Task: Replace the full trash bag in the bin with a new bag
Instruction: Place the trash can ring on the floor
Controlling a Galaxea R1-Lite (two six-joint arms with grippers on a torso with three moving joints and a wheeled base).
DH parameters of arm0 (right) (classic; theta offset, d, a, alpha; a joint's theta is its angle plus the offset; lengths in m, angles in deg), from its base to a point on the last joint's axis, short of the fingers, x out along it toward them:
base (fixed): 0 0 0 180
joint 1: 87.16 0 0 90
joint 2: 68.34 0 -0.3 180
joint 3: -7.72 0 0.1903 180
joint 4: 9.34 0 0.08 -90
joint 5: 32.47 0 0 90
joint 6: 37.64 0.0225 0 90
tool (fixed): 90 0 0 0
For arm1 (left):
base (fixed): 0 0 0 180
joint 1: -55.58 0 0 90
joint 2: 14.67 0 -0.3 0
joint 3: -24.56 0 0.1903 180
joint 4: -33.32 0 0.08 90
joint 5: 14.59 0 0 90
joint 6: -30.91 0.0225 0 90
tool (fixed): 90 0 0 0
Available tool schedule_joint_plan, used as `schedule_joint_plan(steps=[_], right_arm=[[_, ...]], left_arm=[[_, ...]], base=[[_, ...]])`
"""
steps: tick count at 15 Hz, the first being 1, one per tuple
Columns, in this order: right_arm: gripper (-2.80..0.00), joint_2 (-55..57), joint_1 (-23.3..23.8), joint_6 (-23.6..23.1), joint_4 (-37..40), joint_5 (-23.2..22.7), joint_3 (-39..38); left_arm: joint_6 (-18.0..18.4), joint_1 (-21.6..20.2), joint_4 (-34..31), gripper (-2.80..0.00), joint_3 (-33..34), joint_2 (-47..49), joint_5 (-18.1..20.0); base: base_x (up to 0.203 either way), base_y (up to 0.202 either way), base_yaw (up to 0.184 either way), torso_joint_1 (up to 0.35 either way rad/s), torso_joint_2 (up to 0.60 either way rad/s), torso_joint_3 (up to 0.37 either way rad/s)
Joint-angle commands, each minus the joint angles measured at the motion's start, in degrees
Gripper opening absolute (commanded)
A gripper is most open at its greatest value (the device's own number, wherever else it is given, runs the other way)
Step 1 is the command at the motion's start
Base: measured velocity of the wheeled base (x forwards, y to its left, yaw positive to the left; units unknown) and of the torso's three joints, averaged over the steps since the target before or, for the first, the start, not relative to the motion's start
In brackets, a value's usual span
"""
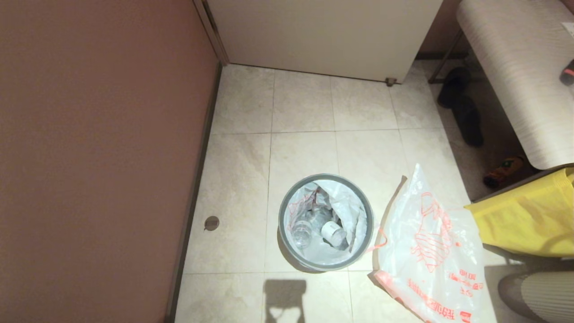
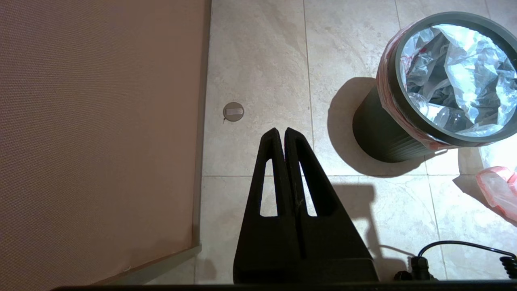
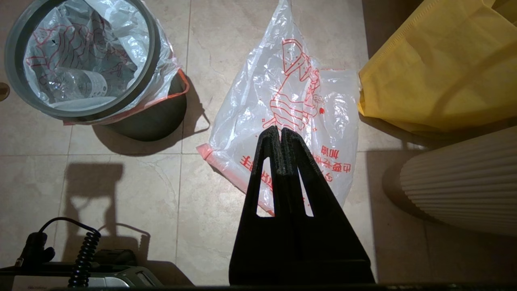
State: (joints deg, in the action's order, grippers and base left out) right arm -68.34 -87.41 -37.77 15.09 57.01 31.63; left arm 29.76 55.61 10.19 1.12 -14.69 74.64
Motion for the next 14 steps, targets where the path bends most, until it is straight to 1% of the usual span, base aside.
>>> schedule_joint_plan(steps=[1,14], right_arm=[[-2.80,0.0,0.0,0.0,0.0,0.0,0.1],[-2.80,0.0,0.0,0.0,0.0,0.0,0.1]], left_arm=[[0.0,0.0,0.0,-2.80,0.1,0.0,0.0],[0.0,0.0,0.0,-2.80,0.0,0.0,0.0]], base=[[0.000,0.000,0.000,0.000,0.00,0.000],[0.000,0.000,0.000,0.000,0.00,0.000]])
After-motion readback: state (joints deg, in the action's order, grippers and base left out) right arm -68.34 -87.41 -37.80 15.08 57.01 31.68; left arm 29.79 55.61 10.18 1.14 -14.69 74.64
